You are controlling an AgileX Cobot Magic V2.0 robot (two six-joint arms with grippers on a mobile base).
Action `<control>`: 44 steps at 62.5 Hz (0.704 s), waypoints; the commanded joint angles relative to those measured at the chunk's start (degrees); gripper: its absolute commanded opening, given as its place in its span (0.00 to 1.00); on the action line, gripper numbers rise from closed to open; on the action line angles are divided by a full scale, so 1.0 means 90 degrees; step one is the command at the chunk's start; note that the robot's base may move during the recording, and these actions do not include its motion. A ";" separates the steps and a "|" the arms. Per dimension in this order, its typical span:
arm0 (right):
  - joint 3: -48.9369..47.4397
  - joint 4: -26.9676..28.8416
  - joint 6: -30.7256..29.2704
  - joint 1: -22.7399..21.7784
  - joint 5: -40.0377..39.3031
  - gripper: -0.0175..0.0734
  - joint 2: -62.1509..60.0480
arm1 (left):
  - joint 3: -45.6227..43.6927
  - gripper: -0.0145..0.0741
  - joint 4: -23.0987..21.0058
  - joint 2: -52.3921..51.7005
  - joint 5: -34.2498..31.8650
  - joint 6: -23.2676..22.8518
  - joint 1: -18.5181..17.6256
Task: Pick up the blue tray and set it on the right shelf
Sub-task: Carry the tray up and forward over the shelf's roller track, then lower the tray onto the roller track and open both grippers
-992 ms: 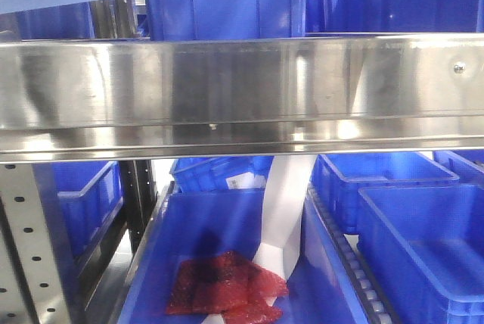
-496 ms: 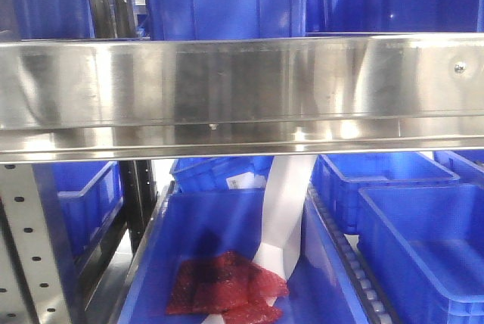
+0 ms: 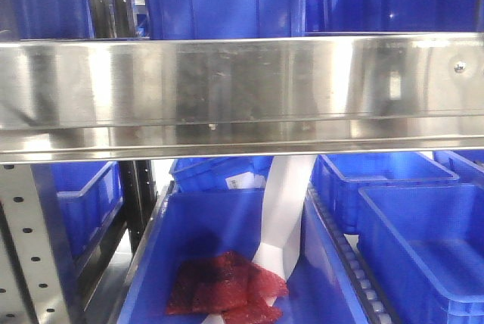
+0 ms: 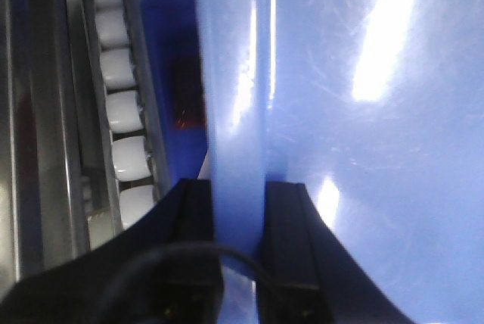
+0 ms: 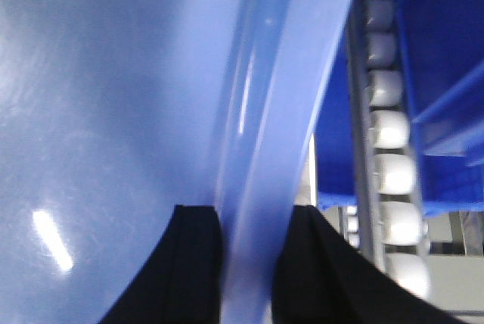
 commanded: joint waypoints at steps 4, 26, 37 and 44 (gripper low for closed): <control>-0.0241 0.0337 -0.0303 0.0062 -0.0611 0.25 0.0157 | -0.0229 0.11 -0.0120 0.0019 -0.0315 -0.0031 0.0071; -0.0261 0.0345 -0.0303 0.0062 -0.1062 0.25 0.0871 | -0.0229 0.11 -0.0193 0.0516 -0.0324 -0.0046 0.0215; -0.0267 0.0345 -0.0303 0.0054 -0.1081 0.27 0.0959 | -0.0229 0.24 -0.0208 0.0721 -0.0268 -0.0016 0.0227; -0.0267 0.0345 -0.0303 0.0051 -0.1081 0.41 0.0959 | -0.0229 0.44 -0.0208 0.0721 -0.0283 0.0011 0.0242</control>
